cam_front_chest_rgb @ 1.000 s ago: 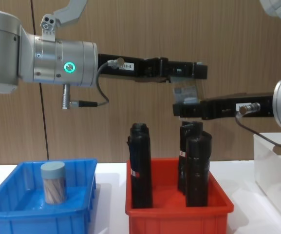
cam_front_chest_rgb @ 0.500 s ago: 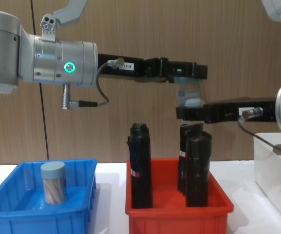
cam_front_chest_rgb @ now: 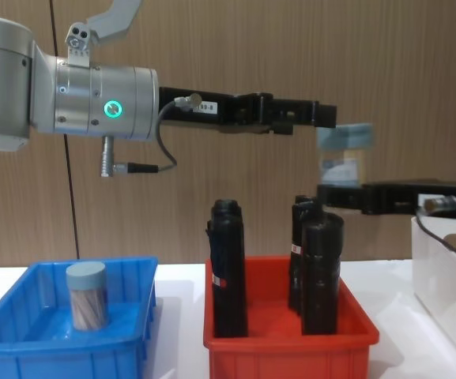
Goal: Pick the cotton swabs from the blue box and place them into the white box.
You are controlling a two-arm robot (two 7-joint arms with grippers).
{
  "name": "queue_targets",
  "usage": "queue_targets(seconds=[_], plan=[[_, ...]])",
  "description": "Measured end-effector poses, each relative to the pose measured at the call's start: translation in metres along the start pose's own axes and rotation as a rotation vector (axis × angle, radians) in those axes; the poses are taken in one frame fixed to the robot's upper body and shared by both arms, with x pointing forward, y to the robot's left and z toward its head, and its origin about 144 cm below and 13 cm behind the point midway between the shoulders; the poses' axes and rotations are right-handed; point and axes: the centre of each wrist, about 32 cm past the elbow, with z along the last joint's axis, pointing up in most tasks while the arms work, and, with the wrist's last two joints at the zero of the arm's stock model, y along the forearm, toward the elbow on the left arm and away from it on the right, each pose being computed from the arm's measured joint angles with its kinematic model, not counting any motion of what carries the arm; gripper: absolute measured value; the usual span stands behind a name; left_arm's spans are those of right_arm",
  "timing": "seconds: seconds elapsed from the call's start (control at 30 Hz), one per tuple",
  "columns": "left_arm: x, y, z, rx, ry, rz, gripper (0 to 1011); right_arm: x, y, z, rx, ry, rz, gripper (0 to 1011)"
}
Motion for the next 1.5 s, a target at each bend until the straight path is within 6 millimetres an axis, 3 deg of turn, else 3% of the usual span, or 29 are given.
queue_targets(seconds=[0.47,0.77,1.5], plan=[[0.000,0.000,0.000,0.000,0.000,0.000,1004,0.018,-0.022,-0.021,0.052,0.056,-0.116,654],[0.000,0.000,0.000,0.000,0.000,0.000,1004,0.041,-0.033,-0.027,0.042,0.041,-0.247,654],[0.000,0.000,0.000,0.000,0.000,0.000,1004,0.093,-0.032,-0.035,-0.082,0.010,-0.485,657]])
